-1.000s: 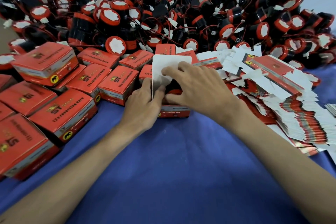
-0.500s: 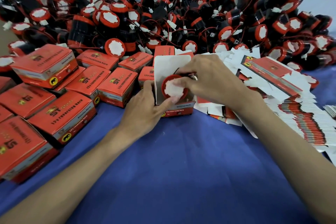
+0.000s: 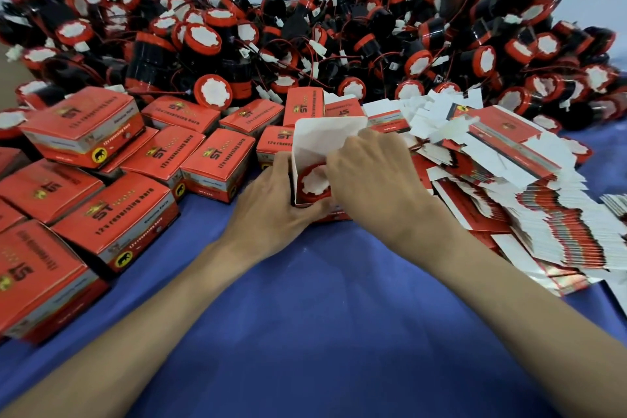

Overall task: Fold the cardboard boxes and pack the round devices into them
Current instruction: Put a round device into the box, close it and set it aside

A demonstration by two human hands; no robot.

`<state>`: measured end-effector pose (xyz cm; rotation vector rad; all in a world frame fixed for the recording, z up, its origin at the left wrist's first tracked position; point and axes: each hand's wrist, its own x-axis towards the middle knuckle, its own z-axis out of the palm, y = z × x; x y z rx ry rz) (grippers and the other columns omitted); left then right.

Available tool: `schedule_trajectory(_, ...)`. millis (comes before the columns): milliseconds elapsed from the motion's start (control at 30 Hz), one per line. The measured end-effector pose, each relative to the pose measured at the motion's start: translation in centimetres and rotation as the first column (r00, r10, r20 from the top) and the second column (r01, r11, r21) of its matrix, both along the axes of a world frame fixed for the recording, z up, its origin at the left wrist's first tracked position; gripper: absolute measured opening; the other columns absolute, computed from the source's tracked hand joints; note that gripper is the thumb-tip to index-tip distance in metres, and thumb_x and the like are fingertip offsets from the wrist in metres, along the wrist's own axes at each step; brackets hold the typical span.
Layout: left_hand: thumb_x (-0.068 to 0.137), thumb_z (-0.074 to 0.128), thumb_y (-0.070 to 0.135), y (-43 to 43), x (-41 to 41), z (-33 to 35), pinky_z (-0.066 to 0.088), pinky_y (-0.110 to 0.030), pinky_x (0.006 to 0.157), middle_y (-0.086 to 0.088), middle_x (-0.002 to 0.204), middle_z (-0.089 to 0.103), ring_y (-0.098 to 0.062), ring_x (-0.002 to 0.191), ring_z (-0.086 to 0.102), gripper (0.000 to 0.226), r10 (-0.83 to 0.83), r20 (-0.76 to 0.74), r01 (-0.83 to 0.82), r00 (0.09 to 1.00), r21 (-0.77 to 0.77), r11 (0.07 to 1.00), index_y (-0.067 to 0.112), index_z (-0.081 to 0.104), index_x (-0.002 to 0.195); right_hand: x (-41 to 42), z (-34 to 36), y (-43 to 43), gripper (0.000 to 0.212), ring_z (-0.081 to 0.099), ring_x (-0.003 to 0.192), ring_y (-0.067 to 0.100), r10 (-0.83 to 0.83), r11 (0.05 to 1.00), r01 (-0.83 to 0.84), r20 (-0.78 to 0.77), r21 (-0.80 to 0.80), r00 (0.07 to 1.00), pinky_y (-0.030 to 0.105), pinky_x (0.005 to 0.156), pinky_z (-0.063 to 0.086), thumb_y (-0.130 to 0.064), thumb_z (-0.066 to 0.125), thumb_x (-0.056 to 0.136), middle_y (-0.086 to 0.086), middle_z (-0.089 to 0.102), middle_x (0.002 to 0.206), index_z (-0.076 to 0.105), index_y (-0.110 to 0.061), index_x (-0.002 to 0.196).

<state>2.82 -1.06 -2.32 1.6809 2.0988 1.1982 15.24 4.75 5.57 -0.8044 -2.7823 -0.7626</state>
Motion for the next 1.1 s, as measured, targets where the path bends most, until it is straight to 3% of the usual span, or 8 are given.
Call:
schedule_trajectory(133, 0.071, 0.052, 0.072, 0.0, -0.1, -0.1, 0.047, -0.035, 0.074, 0.014, 0.105, 0.058, -0.016, 0.099, 0.058, 0.056, -0.016, 0.031, 0.016, 0.999, -0.001, 1.0, 0.032, 0.035, 0.106, 0.2, 0.0, -0.3, 0.022, 0.059, 0.1, 0.023, 0.089, 0.992, -0.077, 0.126, -0.103, 0.988, 0.028, 0.057, 0.025, -0.013, 0.04, 0.095, 0.0, 0.064, 0.103, 0.06, -0.022, 0.096)
schedule_trajectory(333, 0.083, 0.052, 0.062, 0.2, -0.5, 0.2, 0.052, -0.039, 0.074, 0.016, 0.091, 0.063, -0.009, 0.09, 0.062, 0.045, 0.029, 0.173, -0.028, 0.984, -0.011, 1.0, 0.026, 0.047, 0.108, 2.3, 3.4, 2.1, 0.036, 0.051, 0.103, 0.017, 0.069, 0.878, 0.002, 0.131, -0.478, 0.989, 0.033, 0.071, 0.041, -0.034, 0.058, 0.091, -0.002, 0.052, 0.115, 0.055, -0.027, 0.126)
schedule_trajectory(433, 0.088, 0.06, 0.053, 0.1, -0.5, 0.2, 0.051, -0.036, 0.075, 0.013, 0.092, 0.064, -0.007, 0.091, 0.061, 0.04, 0.042, 0.19, -0.04, 0.981, -0.011, 0.999, 0.022, 0.049, 0.111, 3.8, 5.9, 2.1, 0.038, 0.048, 0.112, 0.019, -0.034, 0.867, 0.117, 0.176, -0.485, 0.984, 0.037, 0.092, 0.044, -0.037, 0.067, 0.085, -0.004, 0.05, 0.117, 0.057, -0.032, 0.121)
schedule_trajectory(500, 0.089, 0.062, 0.046, 0.2, -0.5, 0.2, 0.051, -0.036, 0.076, 0.009, 0.093, 0.065, -0.01, 0.091, 0.061, 0.037, 0.059, 0.193, -0.056, 0.979, -0.017, 0.998, 0.019, 0.05, 0.111, 4.8, 7.0, 2.5, 0.019, 0.057, 0.097, 0.017, -0.068, 0.866, 0.119, 0.122, -0.486, 0.99, 0.037, 0.086, 0.05, -0.04, 0.067, 0.085, -0.008, 0.054, 0.093, 0.066, -0.034, 0.103)
schedule_trajectory(600, 0.088, 0.063, 0.045, 0.2, -0.4, 0.4, 0.048, -0.034, 0.078, 0.009, 0.097, 0.066, -0.013, 0.093, 0.06, 0.038, 0.067, 0.191, -0.066, 0.979, -0.013, 0.998, 0.019, 0.052, 0.112, 4.8, 7.9, 2.2, 0.008, 0.06, 0.064, 0.0, -0.035, 0.791, -0.107, -0.22, -0.603, 0.975, 0.01, 0.058, 0.045, -0.036, 0.069, 0.083, -0.016, 0.06, 0.068, 0.071, -0.029, 0.079)
schedule_trajectory(700, 0.085, 0.065, 0.045, 0.2, -0.2, 0.6, 0.048, -0.033, 0.077, 0.009, 0.096, 0.066, -0.013, 0.092, 0.06, 0.038, 0.068, 0.202, -0.062, 0.977, -0.033, 0.998, 0.019, 0.052, 0.11, 2.4, 5.7, 1.3, 0.009, 0.064, 0.068, 0.007, -0.024, 0.813, -0.245, -0.451, -0.528, 0.892, 0.016, 0.069, 0.048, -0.025, 0.073, 0.084, -0.011, 0.065, 0.067, 0.068, -0.017, 0.08)
schedule_trajectory(867, 0.078, 0.061, 0.062, 0.0, -0.2, 0.8, 0.047, -0.016, 0.073, 0.014, 0.096, 0.065, 0.005, 0.093, 0.058, 0.05, 0.017, 0.246, -0.005, 0.969, -0.049, 0.999, 0.024, 0.054, 0.109, -0.5, 0.8, 1.7, 0.012, 0.053, 0.081, 0.026, 0.097, 0.946, -0.194, -0.345, -0.261, 0.934, 0.031, 0.068, 0.033, -0.015, 0.056, 0.093, 0.003, 0.055, 0.083, 0.06, -0.012, 0.103)
schedule_trajectory(1100, 0.088, 0.064, 0.039, 0.3, -0.7, 0.7, 0.04, -0.001, 0.068, 0.017, 0.101, 0.066, 0.002, 0.094, 0.058, 0.027, -0.027, 0.246, 0.043, 0.969, -0.058, 0.997, 0.03, 0.059, 0.113, -0.7, -0.9, 2.4, 0.015, 0.056, 0.075, 0.033, 0.097, 0.933, -0.189, -0.292, -0.305, 0.952, 0.045, 0.067, 0.047, -0.008, 0.054, 0.091, 0.012, 0.051, 0.106, 0.066, -0.005, 0.099)
